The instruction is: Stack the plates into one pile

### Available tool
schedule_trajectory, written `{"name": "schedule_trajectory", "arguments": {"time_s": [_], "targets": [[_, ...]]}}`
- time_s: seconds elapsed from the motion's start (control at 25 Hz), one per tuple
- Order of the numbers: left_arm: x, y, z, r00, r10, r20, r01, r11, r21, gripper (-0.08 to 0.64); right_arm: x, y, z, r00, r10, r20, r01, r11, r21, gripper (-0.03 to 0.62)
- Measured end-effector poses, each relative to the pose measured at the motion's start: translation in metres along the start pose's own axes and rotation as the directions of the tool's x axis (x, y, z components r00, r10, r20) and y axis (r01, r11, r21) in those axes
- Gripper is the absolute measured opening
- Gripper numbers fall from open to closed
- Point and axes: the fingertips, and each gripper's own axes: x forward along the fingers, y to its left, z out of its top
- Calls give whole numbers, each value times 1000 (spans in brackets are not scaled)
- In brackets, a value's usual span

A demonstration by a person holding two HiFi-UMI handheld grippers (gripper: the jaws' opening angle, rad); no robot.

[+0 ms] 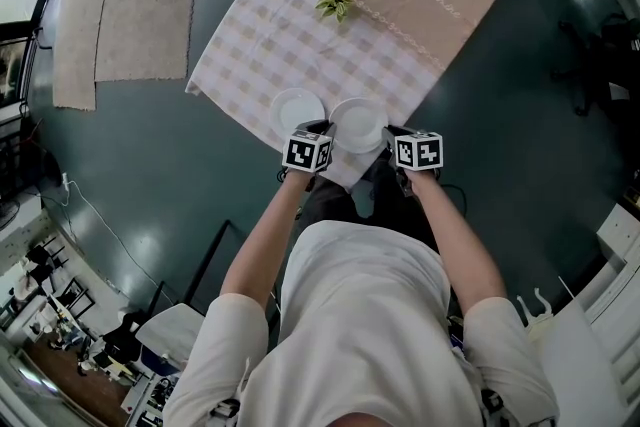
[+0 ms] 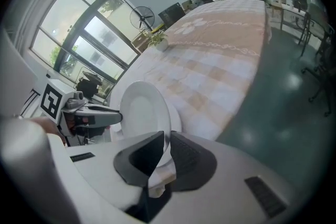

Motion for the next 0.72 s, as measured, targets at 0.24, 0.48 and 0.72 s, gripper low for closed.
{"name": "schedule_trajectory", "arguments": {"time_s": [0.24, 0.48, 0.72], "targets": [[8, 1, -16, 1000, 4, -24, -4, 1000, -19, 51, 4, -2, -7, 1000, -4, -1, 4, 1000, -7, 58], [15, 3, -21, 999, 22, -33, -22, 1000, 7, 64, 9, -6, -7, 1000, -22, 1, 22, 1000, -22, 60], [19, 3, -24, 999, 31, -45, -30, 999, 22, 70, 14, -7, -8, 999, -37, 5, 37, 994, -102, 60]]}}
